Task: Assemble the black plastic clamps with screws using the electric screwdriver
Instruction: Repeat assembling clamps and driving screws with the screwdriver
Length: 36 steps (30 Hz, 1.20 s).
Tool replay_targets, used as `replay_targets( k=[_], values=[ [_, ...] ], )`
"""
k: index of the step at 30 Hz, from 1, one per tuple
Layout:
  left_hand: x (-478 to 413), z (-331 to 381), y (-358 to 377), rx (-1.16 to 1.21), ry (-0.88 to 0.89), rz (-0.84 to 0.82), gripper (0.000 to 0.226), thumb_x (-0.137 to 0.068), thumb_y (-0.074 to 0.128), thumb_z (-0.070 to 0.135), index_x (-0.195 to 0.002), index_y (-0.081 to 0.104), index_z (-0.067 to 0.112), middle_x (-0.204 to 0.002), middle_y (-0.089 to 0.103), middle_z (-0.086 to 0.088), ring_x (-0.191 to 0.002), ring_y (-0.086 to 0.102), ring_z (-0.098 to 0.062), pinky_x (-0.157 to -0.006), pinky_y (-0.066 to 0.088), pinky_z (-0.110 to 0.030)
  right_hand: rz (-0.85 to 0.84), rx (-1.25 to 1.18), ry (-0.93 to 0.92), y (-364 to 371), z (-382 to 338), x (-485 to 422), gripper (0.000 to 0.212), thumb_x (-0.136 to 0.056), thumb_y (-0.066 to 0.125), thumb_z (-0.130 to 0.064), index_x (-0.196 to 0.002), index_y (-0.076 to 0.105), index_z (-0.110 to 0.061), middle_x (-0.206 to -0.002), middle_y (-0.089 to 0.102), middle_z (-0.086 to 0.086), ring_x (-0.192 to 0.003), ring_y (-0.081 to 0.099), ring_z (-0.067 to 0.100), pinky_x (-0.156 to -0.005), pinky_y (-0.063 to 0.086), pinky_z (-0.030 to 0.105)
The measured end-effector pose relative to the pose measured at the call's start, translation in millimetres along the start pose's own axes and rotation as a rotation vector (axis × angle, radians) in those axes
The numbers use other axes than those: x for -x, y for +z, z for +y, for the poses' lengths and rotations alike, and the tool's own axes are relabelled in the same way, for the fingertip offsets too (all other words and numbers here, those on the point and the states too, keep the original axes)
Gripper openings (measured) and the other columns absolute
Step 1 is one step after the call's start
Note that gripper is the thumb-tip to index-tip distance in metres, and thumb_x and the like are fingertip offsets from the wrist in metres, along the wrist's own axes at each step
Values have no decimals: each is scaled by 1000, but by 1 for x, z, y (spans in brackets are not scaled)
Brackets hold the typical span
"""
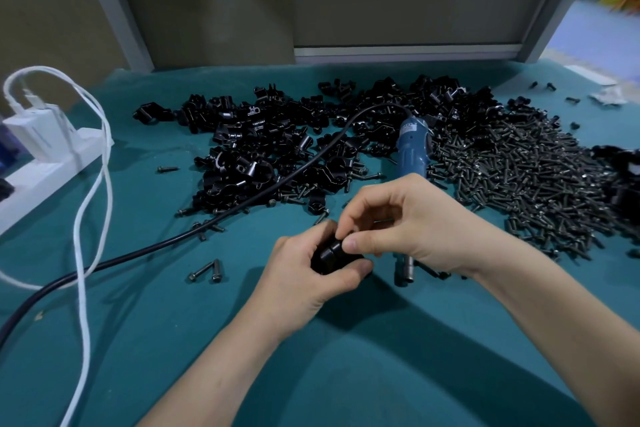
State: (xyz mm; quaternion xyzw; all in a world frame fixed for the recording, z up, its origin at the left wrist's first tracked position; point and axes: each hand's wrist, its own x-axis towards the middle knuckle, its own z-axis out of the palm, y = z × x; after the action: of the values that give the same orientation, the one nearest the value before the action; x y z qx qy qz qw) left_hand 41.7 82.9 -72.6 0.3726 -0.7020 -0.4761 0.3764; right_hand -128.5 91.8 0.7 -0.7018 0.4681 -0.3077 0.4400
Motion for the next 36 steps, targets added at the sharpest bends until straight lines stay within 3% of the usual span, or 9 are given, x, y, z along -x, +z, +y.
replay_targets(
  k=[4, 10, 15, 17, 20, 23, 28, 30, 36],
  values=[
    [0, 1, 1, 4, -4, 12, 39, -65, 68, 48, -85, 67, 15, -75, 65, -14, -63, 50, -26, -57, 42, -34, -14, 37, 8, 1, -4, -2, 9, -78, 78, -6, -78, 72, -14, -71, 67, 8, -67, 57, 17, -66, 49, 31],
    [0, 2, 0, 17, -8, 2, 32, -65, 67, 47, -87, 66, 25, -79, 68, -15, -66, 54, -29, -61, 45, -37, 2, 82, 12, 2, -4, -2, 7, -78, 78, -9, -80, 72, -13, -75, 68, 16, -66, 58, 19, -68, 52, 40],
    [-1, 6, 0, 35, -26, 26, 30, -67, 66, 47, -90, 65, 29, -81, 69, -13, -80, 61, -35, -74, 50, -42, 43, 91, -29, -7, -11, 3, 19, -73, 80, -22, -91, 74, -24, -83, 71, 1, -66, 64, 16, -63, 55, 26],
    [0, 8, -1, 29, -30, 29, 23, -69, 70, 43, -87, 64, 29, -79, 69, -12, -70, 60, -27, -67, 50, -35, 213, 29, -8, -25, -8, 4, 23, -68, 74, -35, -90, 74, -27, -79, 71, -5, -62, 64, 8, -59, 53, 19],
    [0, 9, -1, 74, -64, 23, 14, -73, 71, 32, -84, 64, 27, -80, 69, -15, -61, 56, -15, -55, 48, -28, 556, 198, 206, -60, 18, -3, 28, -76, 71, -43, -86, 67, -17, -63, 68, -3, -56, 62, 12, -53, 52, 22],
    [0, 8, -3, 98, -77, 17, 14, -81, 76, 19, -83, 64, 26, -82, 68, -17, -62, 56, -16, -54, 47, -25, 433, 453, 622, -71, 44, -17, 54, -74, 66, -63, -88, 58, -12, -67, 69, 5, -53, 65, 14, -54, 55, 28],
    [0, 10, -2, 103, -62, 30, 10, -75, 70, 28, -83, 64, 26, -82, 68, -18, -62, 53, -14, -55, 45, -24, 498, 407, 714, -64, 63, -41, 55, -68, 77, -59, -85, 52, -13, -74, 57, 4, -58, 55, 18, -45, 36, 25],
    [0, 9, -2, 103, -60, 39, 10, -74, 67, 30, -82, 64, 26, -81, 67, -18, -61, 52, -13, -54, 44, -22, 550, 280, 714, -62, 65, -44, 48, -69, 79, -46, -91, 56, -10, -78, 57, 5, -64, 54, 20, -51, 38, 27],
    [0, 6, -3, 129, -51, 38, 13, -73, 70, 37, -81, 64, 29, -80, 67, -18, -57, 50, -10, -52, 42, -19, 661, -794, 360, -77, 24, -28, 33, -82, 66, -16, -110, 51, -8, -70, 68, 10, -59, 68, 21, -52, 58, 27]
  ],
)
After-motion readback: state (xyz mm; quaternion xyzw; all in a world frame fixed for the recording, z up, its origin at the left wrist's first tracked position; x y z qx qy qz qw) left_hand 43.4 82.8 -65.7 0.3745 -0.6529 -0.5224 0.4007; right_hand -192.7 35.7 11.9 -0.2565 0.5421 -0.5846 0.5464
